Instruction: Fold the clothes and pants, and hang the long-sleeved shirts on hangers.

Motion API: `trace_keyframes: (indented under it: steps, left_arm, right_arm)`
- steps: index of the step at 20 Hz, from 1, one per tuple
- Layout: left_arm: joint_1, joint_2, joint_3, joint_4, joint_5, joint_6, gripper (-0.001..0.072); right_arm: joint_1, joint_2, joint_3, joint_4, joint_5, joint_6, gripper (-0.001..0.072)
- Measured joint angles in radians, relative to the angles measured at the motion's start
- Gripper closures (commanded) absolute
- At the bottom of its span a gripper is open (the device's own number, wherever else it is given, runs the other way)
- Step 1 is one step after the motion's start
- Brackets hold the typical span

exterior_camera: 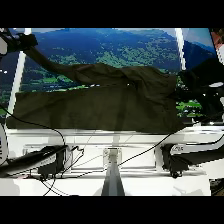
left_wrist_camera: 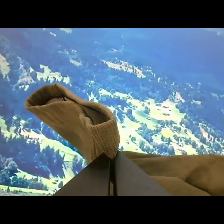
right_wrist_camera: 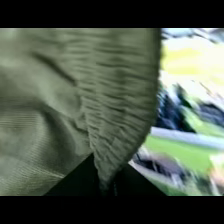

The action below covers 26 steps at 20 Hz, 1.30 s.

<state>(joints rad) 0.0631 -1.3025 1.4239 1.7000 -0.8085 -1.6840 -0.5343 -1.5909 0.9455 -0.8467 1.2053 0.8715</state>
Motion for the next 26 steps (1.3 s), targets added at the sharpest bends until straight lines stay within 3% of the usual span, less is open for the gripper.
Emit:
trace_keyframes:
  steps: [5, 10, 13, 18, 23, 26]
  left_arm:
    - [0.026, 0.026, 0.001, 0.027, 0.067, 0.000, 0.0691]
    - [0.116, 0.094, 0.002, 0.043, 0.232, -0.002, 0.0691]
    - [0.170, 0.109, 0.002, 0.047, 0.262, -0.003, 0.0690]
    - [0.209, 0.062, -0.008, 0.050, 0.108, -0.002, 0.0692]
    - [0.226, -0.056, -0.117, 0.056, -0.101, 0.071, 0.0692]
    - [0.230, -0.098, -0.163, 0.056, -0.135, 0.098, 0.0691]
  right_arm:
    - [0.045, 0.072, 0.095, -0.008, -0.091, -0.018, 0.0681]
    - [-0.024, 0.198, 0.174, -0.048, -0.177, 0.003, 0.0681]
    - [-0.057, 0.234, 0.185, -0.079, -0.176, 0.008, 0.0681]
    - [-0.072, 0.252, 0.184, -0.109, -0.160, 0.009, 0.0681]
    - [-0.075, 0.256, 0.183, -0.117, -0.160, 0.010, 0.0681]
    - [-0.075, 0.256, 0.183, -0.118, -0.160, 0.010, 0.0680]
